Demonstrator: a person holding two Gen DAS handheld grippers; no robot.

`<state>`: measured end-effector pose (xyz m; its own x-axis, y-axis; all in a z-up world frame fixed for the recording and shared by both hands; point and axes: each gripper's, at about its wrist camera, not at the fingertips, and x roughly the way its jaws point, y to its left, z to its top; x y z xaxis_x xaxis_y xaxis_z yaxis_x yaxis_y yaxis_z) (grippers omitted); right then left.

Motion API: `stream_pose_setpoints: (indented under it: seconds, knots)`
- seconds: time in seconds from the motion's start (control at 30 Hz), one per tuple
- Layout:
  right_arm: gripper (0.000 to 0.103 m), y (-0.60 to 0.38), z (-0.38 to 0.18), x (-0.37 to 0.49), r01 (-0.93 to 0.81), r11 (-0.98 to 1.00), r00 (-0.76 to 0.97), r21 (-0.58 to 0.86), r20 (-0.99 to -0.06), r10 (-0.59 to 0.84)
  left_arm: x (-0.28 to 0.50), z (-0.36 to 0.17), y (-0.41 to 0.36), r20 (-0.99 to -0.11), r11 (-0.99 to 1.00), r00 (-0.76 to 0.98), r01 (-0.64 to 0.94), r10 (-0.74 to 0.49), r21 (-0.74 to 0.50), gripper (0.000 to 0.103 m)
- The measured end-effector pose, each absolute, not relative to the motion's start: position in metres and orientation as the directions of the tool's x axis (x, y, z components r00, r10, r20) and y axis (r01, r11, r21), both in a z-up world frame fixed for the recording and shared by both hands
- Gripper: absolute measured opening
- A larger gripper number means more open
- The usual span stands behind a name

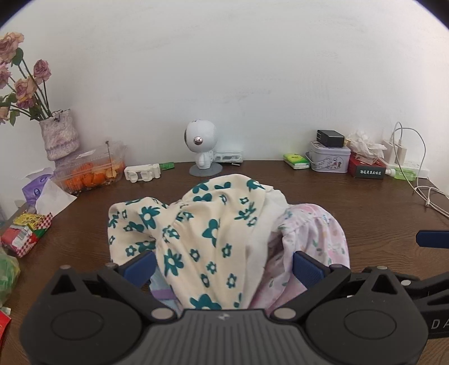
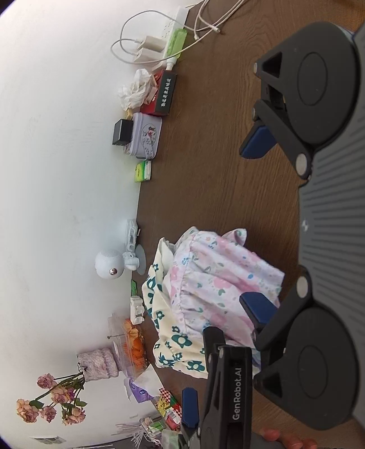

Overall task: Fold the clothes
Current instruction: 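Grasp the cream teal-flower shirt with the right gripper and lift it, then lift the cream shirt high with the right gripper, pulling it off the pile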

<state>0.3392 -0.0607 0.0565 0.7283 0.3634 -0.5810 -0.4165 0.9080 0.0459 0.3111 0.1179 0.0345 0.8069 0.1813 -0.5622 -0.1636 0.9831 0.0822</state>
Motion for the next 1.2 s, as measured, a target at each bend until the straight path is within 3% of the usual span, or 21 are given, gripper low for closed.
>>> stream_pose_setpoints:
  seconds: [0.23, 0.4, 0.53, 0.63, 0.77, 0.87, 1.03, 1.2]
  knots:
    - [0.103, -0.023, 0.088, 0.374, -0.498, 0.867, 0.742, 0.027, -0.504, 0.442, 0.311, 0.039, 0.153, -0.546, 0.977, 0.815, -0.209, 0.196, 0.038, 0.103]
    - [0.101, 0.012, 0.103, 0.407, -0.593, 0.804, 0.659, 0.043, -0.548, 0.515, 0.308, 0.038, 0.166, -0.547, 0.974, 0.810, -0.222, 0.212, 0.049, 0.103]
    - [0.094, 0.048, 0.095, 0.436, -0.639, 0.769, 0.581, 0.025, -0.640, 0.503, 0.317, 0.032, 0.176, -0.574, 0.972, 0.788, -0.228, 0.222, 0.063, 0.103]
    - [0.073, 0.066, 0.080, 0.455, -0.633, 0.772, 0.531, 0.058, -0.693, 0.488, 0.324, 0.024, 0.185, -0.582, 0.968, 0.780, -0.243, 0.232, 0.060, 0.102]
    - [0.010, 0.078, 0.067, 0.465, -0.641, 0.758, 0.477, 0.122, -0.710, 0.518, 0.330, 0.015, 0.197, -0.596, 0.968, 0.773, -0.248, 0.219, 0.033, 0.097]
    - [0.004, 0.071, 0.079, 0.459, -0.654, 0.736, 0.487, 0.178, -0.646, 0.588, 0.331, 0.014, 0.204, -0.597, 0.968, 0.776, -0.251, 0.203, 0.002, 0.096]
    - [0.003, 0.044, 0.129, 0.453, -0.674, 0.650, 0.475, 0.351, -0.467, 0.746, 0.326, 0.030, 0.214, -0.547, 0.972, 0.823, -0.224, 0.154, -0.063, 0.098]
    - [0.003, 0.036, 0.197, 0.436, -0.732, 0.575, 0.489, 0.365, -0.304, 0.817, 0.324, 0.054, 0.207, -0.475, 0.973, 0.861, -0.228, 0.180, -0.045, 0.099]
